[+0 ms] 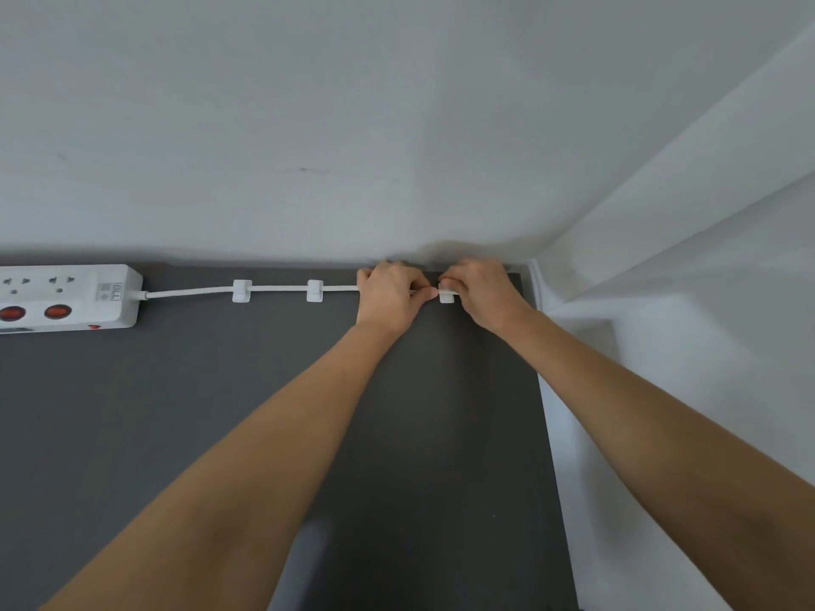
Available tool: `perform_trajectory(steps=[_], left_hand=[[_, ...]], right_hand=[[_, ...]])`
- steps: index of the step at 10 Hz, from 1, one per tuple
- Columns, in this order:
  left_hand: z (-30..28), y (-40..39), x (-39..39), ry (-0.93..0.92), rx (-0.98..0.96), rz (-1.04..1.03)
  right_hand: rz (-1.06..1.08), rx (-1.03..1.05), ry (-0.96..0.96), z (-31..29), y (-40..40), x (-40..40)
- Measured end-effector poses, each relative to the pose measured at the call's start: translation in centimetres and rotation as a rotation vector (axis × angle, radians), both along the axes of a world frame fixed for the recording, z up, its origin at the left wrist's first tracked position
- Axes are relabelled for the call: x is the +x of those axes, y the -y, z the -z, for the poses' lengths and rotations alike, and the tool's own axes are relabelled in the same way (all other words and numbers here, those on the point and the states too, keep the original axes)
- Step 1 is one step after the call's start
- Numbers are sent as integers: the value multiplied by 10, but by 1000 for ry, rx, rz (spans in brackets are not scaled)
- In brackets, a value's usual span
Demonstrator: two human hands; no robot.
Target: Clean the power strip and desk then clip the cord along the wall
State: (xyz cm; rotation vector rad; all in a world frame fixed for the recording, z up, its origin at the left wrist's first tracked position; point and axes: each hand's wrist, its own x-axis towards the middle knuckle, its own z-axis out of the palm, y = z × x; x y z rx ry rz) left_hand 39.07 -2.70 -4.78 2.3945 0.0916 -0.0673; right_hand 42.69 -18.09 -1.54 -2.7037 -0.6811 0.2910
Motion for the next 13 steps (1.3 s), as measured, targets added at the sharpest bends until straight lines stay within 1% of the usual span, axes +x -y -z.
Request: perform_trajectory(steps=[2,3,4,5,6,7,8,9,10,11,12,13], left_hand=[[4,2,2,28,9,-43],[2,3,0,30,6,-73],[-2,5,1,-31,31,-18],[-12,-3,-5,-100,73,129],[-24,-23,-23,-141,102,235],[-31,-62,-53,-45,137,63],[-25,-124,-89,16,278,-426],[-9,-188,-124,-215,300,-651],[5,-226,-144,-300,352,-517],[8,-239,-147,-309,362,-459],[5,-244,-144,-341,353,-437],[-9,-245,-150,-310,275,-470]], right_hand=[[15,16,23,1,0,-3],[5,4,4,-1,1,-6],[17,-14,-15,0,3,-9],[56,-56,-46,-3,-1,-9],[87,-54,-68,-8,-4,-12],[85,-128,-88,-10,4,-24],[182,-235,-14,2,23,-48],[235,-312,17,15,35,-73],[264,-357,-20,26,33,-82],[276,-390,-78,26,30,-79],[271,-386,-122,18,31,-77],[279,-290,-122,-3,29,-81]])
